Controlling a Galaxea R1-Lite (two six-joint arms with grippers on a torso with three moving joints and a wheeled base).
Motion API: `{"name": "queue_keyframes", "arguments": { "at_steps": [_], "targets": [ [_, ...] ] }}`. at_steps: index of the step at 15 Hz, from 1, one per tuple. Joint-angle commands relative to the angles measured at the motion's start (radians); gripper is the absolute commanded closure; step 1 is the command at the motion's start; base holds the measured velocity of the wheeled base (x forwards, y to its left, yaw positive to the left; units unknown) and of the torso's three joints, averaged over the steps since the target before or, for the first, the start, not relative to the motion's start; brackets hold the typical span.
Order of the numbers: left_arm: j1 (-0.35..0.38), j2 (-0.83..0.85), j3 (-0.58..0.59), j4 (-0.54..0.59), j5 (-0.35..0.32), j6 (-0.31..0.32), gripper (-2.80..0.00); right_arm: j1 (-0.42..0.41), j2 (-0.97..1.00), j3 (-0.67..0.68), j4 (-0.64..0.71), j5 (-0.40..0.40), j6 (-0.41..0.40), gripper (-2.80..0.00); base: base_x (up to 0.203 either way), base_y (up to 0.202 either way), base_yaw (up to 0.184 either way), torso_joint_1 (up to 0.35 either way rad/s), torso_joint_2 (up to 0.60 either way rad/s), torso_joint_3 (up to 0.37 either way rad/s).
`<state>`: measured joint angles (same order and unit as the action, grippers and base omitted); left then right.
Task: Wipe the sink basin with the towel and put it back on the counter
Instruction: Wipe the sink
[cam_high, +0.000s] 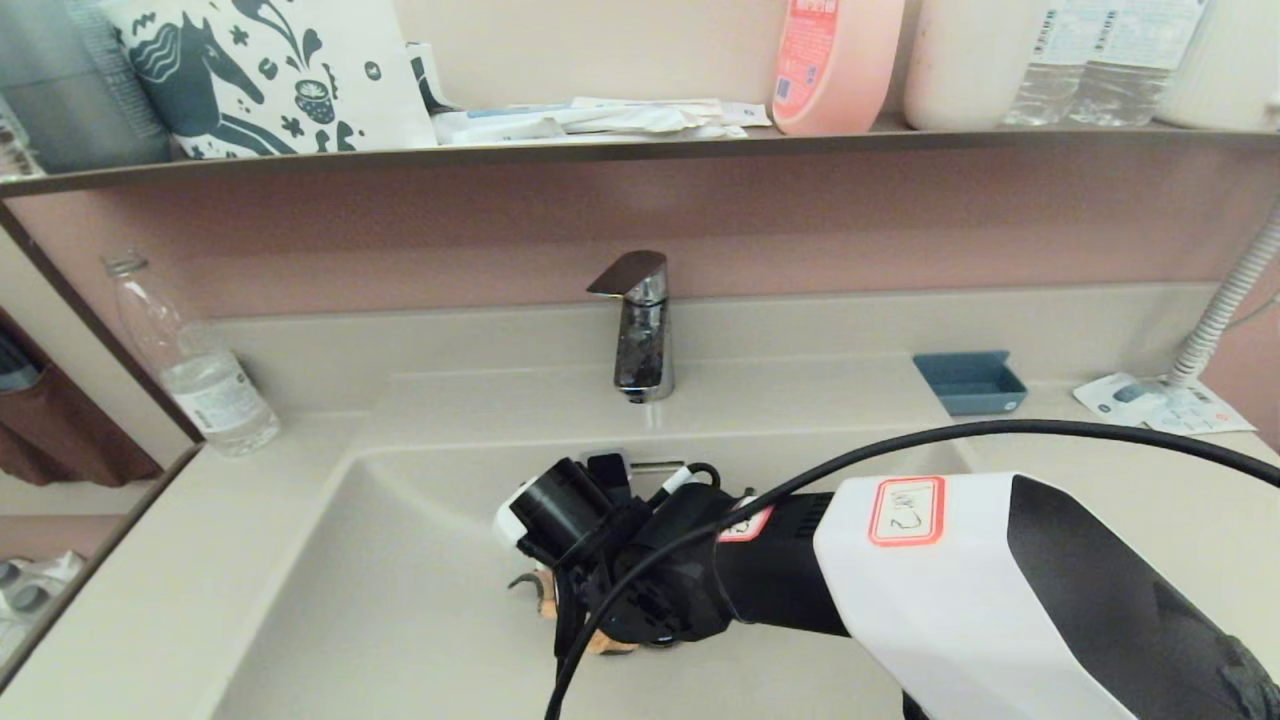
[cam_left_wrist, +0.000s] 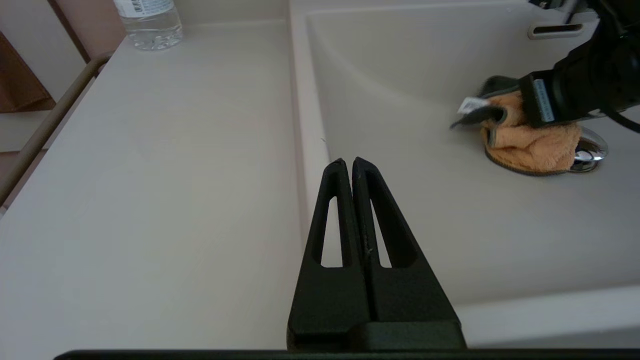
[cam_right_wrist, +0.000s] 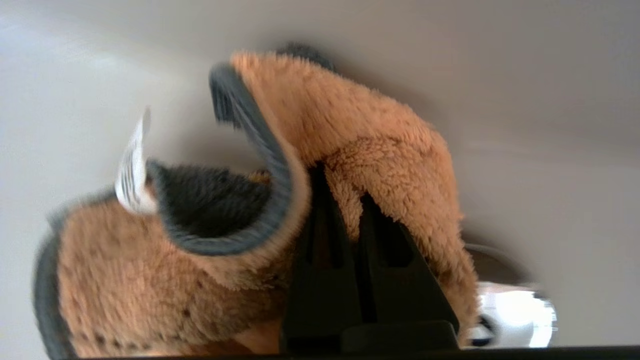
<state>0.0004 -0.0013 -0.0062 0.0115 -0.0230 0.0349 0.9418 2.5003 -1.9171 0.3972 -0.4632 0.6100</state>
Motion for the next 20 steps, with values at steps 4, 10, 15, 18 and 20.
{"name": "queue_keyframes", "arguments": {
  "at_steps": [4, 10, 15, 18, 20],
  "targets": [
    [0.001, 0.001, 0.000, -0.001, 0.000, 0.000, 0.00, -0.059, -0.076, 0.128, 0.011, -0.040, 0.004, 0.00, 0.000, 0.000, 0.000, 0.000, 0.00, 0.000],
    [0.000, 0.001, 0.000, 0.000, 0.000, 0.000, 0.00, -0.133, -0.205, 0.367, 0.017, -0.058, 0.000, 0.00, 0.000, 0.000, 0.000, 0.000, 0.00, 0.000],
    [0.001, 0.001, 0.000, 0.000, 0.000, 0.000, 0.00, -0.117, -0.276, 0.478, 0.215, 0.044, -0.006, 0.00, 0.000, 0.000, 0.000, 0.000, 0.00, 0.000],
    [0.001, 0.001, 0.000, 0.000, 0.000, 0.000, 0.00, -0.046, -0.249, 0.462, 0.211, 0.137, -0.007, 0.00, 0.000, 0.000, 0.000, 0.000, 0.00, 0.000],
    [0.001, 0.001, 0.000, 0.000, 0.000, 0.000, 0.00, -0.001, -0.197, 0.399, 0.167, 0.190, -0.008, 0.00, 0.000, 0.000, 0.000, 0.000, 0.00, 0.000]
  ]
}}
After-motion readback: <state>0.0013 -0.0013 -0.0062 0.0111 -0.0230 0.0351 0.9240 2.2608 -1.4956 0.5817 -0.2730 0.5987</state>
